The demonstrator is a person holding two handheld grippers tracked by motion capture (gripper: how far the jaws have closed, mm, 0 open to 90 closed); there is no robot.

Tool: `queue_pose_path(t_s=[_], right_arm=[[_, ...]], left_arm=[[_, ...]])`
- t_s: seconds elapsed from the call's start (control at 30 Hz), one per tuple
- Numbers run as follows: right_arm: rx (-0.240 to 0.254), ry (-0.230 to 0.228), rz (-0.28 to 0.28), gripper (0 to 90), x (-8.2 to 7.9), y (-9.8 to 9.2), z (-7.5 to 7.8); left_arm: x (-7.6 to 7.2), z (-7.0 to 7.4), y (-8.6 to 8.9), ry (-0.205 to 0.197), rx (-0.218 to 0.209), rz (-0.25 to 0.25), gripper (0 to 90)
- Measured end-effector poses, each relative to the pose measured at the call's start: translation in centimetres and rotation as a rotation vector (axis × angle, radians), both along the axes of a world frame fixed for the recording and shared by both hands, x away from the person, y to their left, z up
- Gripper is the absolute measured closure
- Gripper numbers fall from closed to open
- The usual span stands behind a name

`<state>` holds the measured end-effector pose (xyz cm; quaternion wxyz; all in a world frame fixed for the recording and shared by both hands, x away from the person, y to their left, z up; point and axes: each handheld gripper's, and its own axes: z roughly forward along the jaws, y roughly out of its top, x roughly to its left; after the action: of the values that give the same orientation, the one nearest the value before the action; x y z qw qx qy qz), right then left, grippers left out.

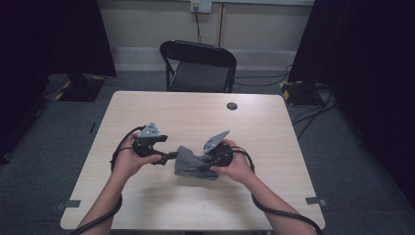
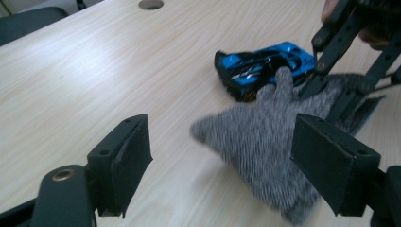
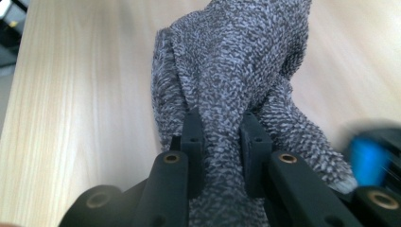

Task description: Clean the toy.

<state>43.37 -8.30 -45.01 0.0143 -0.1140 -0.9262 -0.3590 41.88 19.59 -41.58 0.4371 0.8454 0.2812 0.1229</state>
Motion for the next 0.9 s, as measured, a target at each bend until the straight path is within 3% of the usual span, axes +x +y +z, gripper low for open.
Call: queue_pose_path(t_s=[0.17,0.33,0.4,0.47,0.57,0.73,0.9], right_arm=[[-0.022,0.011,0.074,75.1,-0.2,3.9,-1.2],[-0.029,0.01,0.116,73.4,0.0,6.3,-2.1],[-0.026,0.003,0.13,67.0,0.0,6.9,-2.3],[-0.005,-0.012,0.108,54.1,0.0,7.0,-2.2],[0.027,-0.032,0.068,40.4,0.2,6.2,-1.6],[0.051,-0.079,-0.011,28.1,1.1,3.4,-0.2],[0.063,-0.129,-0.163,20.3,2.2,-1.0,0.9]], left_arm=[[-1.1,-1.0,2.1,0.011,-0.006,0.032,21.4],[-1.9,-2.0,3.4,0.013,-0.007,0.045,22.1],[-2.2,-2.3,3.6,0.015,-0.003,0.041,22.4],[-2.3,-2.5,3.7,0.007,0.007,0.04,22.6],[-2.5,-2.8,3.8,0.004,0.003,0.039,23.1],[-2.7,-2.7,2.7,-0.013,0.007,0.0,23.3],[-2.7,-3.2,0.7,-0.011,0.016,-0.058,23.6]])
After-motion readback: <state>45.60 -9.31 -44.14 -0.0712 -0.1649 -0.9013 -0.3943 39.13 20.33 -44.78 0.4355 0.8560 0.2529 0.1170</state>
